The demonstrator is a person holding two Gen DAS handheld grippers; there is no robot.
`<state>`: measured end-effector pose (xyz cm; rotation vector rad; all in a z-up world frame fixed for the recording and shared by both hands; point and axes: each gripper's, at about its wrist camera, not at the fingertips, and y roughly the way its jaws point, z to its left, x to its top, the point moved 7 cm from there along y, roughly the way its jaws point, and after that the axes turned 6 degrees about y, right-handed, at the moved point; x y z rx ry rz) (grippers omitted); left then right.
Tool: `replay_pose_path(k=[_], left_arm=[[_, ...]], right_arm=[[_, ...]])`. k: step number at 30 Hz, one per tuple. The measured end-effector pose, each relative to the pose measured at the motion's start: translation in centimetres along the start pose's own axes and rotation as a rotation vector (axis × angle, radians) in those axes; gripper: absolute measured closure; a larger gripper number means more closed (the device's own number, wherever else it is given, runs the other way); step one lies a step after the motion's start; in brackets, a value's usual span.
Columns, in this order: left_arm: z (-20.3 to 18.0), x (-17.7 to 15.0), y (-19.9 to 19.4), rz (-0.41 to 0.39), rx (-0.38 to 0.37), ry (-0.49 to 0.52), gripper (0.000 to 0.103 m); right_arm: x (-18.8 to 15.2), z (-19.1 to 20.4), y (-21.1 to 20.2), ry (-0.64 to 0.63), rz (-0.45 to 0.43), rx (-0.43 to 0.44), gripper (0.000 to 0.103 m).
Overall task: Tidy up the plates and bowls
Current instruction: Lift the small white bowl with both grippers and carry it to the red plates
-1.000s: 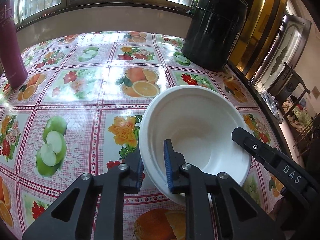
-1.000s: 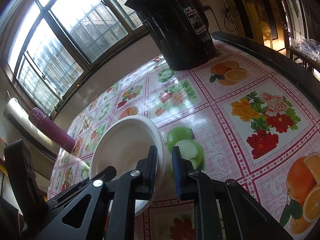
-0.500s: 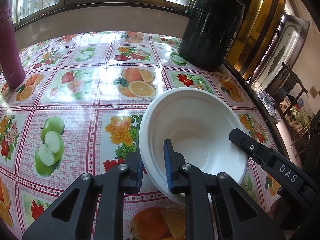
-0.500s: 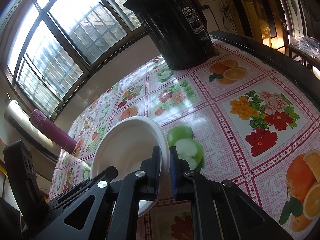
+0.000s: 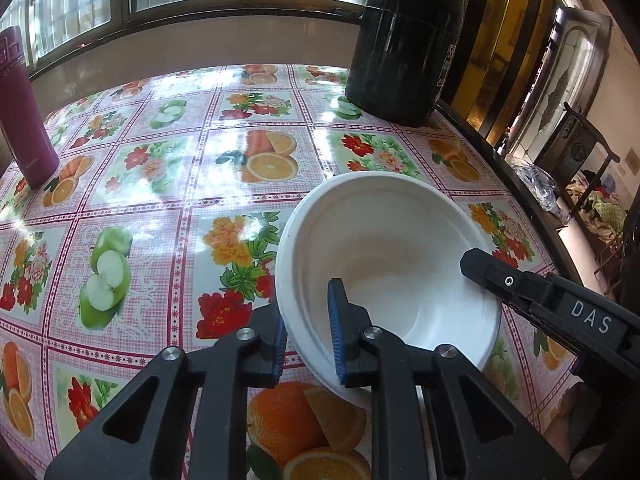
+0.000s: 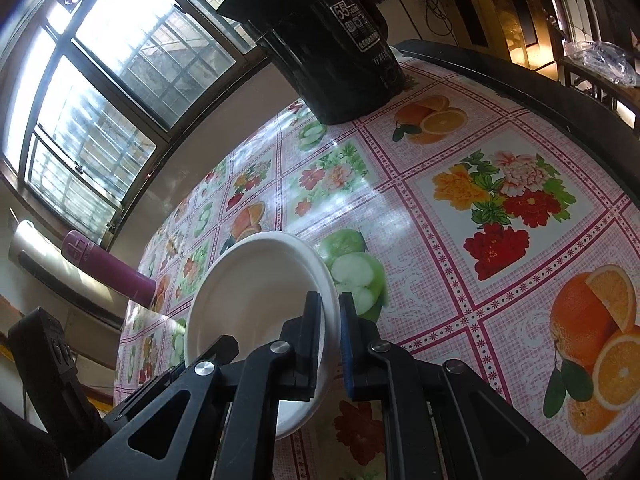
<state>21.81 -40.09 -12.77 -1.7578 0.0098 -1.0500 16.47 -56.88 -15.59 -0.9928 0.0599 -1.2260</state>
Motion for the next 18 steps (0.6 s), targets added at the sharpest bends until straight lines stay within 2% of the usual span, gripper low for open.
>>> replay_pose_path(k=[7, 18], left_arm=[[-0.3, -2.4, -3.2, -0.012, 0.009, 0.018, 0.086], [-0.7, -6.9, -8.4, -0.034, 0.045, 0.063, 0.086]], right_arm=[[-2.5, 0.9, -3.7, -0.022, -0.027, 0.012, 0.094], [-8.3, 1.5, -8.8, -0.045, -0.023, 0.029, 0.094]])
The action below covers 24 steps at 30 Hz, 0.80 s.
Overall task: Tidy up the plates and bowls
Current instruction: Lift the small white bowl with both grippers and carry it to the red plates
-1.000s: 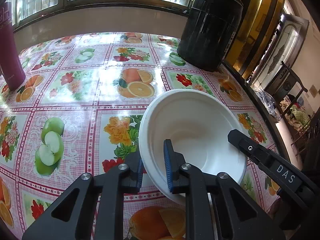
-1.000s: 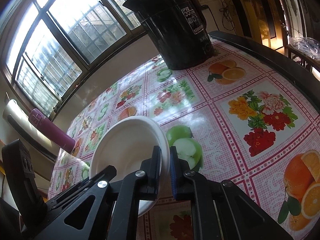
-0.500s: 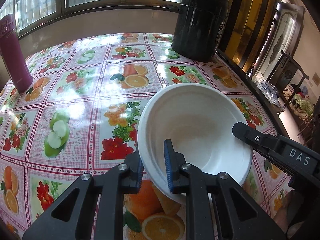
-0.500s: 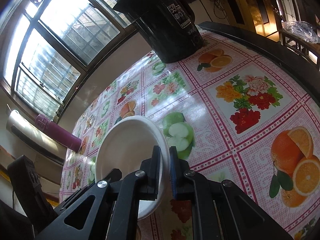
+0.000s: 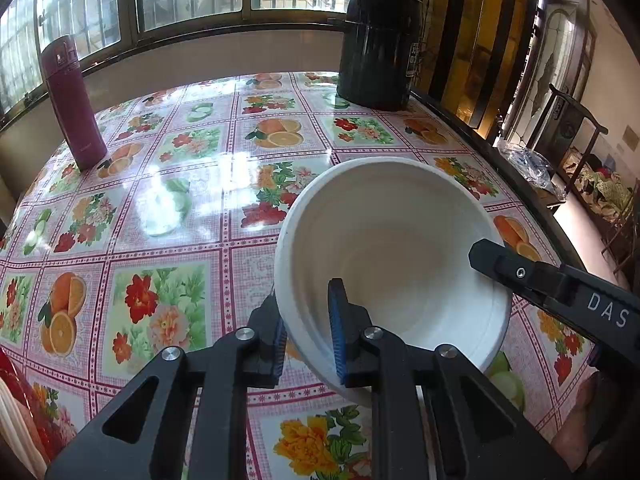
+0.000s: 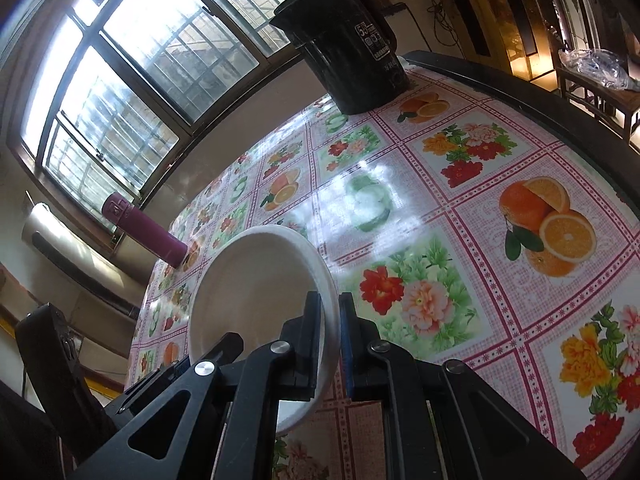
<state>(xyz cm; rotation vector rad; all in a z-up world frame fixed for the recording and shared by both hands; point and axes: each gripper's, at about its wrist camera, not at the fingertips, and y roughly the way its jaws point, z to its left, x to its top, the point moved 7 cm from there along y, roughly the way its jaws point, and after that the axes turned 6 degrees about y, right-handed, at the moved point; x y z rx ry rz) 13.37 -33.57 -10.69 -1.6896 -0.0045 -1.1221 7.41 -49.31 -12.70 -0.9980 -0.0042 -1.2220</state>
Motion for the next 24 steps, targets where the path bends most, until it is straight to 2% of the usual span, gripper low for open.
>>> replay_pose_path(k=[10, 24], left_arm=[[0.4, -3.1, -4.5, -0.054, 0.015, 0.010, 0.086], [2.4, -5.4, -9.0, -0.116, 0.035, -0.016, 0.086]], right_arm=[[-4.5, 1.1, -3.5, -0.033, -0.003, 0.021, 0.094], [-8.1, 4.3, -5.9, -0.069, -0.007, 0.067, 0.093]])
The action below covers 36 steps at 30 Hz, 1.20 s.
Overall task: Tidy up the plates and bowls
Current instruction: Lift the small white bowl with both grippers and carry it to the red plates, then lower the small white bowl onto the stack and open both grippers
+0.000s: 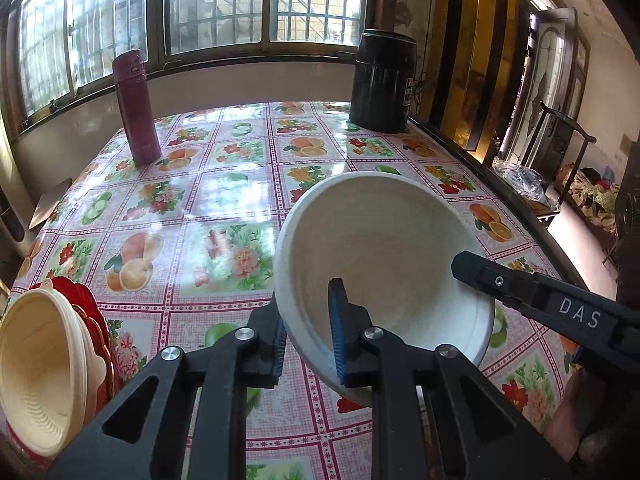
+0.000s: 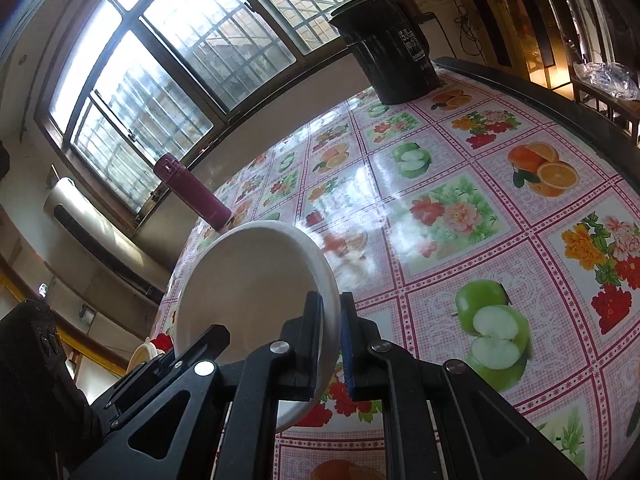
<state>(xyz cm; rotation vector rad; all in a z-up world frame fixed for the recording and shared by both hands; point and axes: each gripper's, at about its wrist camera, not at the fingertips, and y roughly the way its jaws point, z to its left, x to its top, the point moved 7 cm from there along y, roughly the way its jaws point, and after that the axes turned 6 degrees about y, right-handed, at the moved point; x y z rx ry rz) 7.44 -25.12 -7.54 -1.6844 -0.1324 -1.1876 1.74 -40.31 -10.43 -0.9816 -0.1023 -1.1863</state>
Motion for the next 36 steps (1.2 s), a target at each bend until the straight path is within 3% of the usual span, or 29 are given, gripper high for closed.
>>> replay_pose_path(k=[13, 26, 36], left_arm=[[3.9, -1.6, -2.9, -0.039, 0.049, -0.034, 0.085], [10.3, -3.1, -6.2, -0.082, 0.136, -0.100, 0.085], [16.5, -4.6, -9.4, -0.116, 0.248, -0.170, 0.085]], right_arm=[[-2.0, 4.4, 0.1, -0.060, 0.014, 0.035, 0.093], [-5.1, 11.7, 1.7, -0.163, 0.060, 0.093, 0.093], [-8.2, 19.1, 3.7, -0.270, 0.108, 0.164, 0.093]])
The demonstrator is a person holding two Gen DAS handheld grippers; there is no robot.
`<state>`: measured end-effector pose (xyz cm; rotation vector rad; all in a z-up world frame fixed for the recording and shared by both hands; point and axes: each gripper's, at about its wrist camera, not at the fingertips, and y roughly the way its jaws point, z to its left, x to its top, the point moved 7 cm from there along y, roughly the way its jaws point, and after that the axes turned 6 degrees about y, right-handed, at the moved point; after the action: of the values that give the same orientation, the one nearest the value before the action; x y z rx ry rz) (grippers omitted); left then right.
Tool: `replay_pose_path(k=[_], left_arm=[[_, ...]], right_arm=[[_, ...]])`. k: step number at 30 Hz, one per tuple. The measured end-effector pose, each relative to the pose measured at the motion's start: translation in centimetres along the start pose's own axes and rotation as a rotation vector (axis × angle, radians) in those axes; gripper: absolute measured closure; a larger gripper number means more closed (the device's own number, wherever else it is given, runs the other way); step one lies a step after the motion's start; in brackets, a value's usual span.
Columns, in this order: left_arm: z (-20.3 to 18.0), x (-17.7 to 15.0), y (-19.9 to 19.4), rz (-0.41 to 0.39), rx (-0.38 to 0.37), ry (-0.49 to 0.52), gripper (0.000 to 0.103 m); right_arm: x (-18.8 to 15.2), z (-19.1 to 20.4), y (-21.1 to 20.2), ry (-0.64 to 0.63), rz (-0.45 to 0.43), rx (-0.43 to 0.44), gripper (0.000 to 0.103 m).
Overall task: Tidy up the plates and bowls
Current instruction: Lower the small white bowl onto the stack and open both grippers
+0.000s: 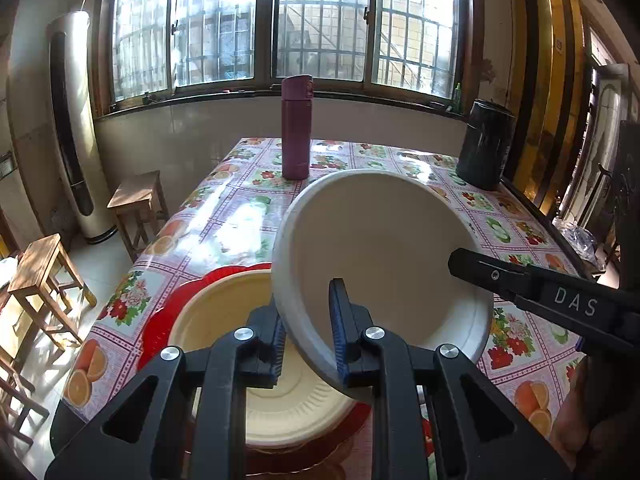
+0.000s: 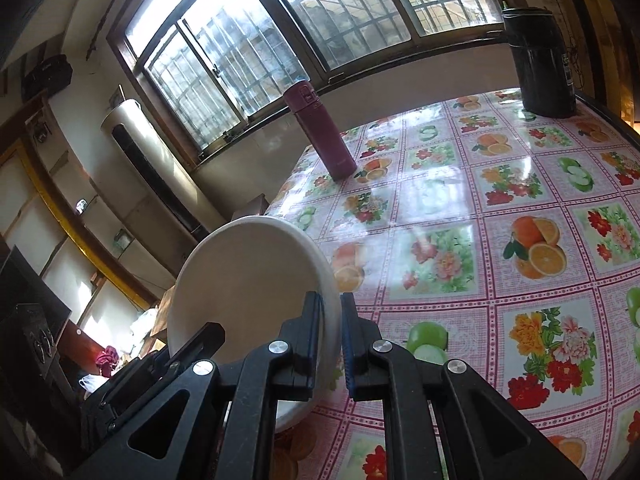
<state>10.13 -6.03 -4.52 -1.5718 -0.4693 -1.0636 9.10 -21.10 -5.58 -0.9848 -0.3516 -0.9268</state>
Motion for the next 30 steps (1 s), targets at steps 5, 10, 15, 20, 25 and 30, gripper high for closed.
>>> replay_pose_path(k=[5, 10, 15, 20, 25, 30], left_arm=[[3.2, -0.5, 0.1, 0.002, 0.061, -0.033, 0.085], [5.4, -1.9, 1.1, 0.033, 0.122, -0.042, 0.083], [7.3, -3.3, 2.1, 0.062, 0.134, -0.088, 0.030], [8.4, -3.1, 1.7, 0.051, 0.193, -0.097, 0.020], [8.8, -2.4, 0.5, 0.009, 0.281, -0.091, 0.020], [8.2, -0.9, -1.5, -0.065, 0.356, -0.080, 0.020]], right_arm=[[-1.2, 3.0, 2.5, -0.042, 0.034, 0.028, 0.092], [-3.1, 4.7, 5.3, -0.085, 0.075, 0.021, 0.092], [-4.9, 5.2, 6.9, -0.195, 0.035, -0.091, 0.088], [-4.7, 4.2, 6.5, -0.173, 0.017, -0.086, 0.078], [-2.9, 2.8, 4.1, -0.147, -0.061, -0.049, 0.074], [-1.3, 0.2, 1.3, -0.116, -0.133, -0.037, 0.073]])
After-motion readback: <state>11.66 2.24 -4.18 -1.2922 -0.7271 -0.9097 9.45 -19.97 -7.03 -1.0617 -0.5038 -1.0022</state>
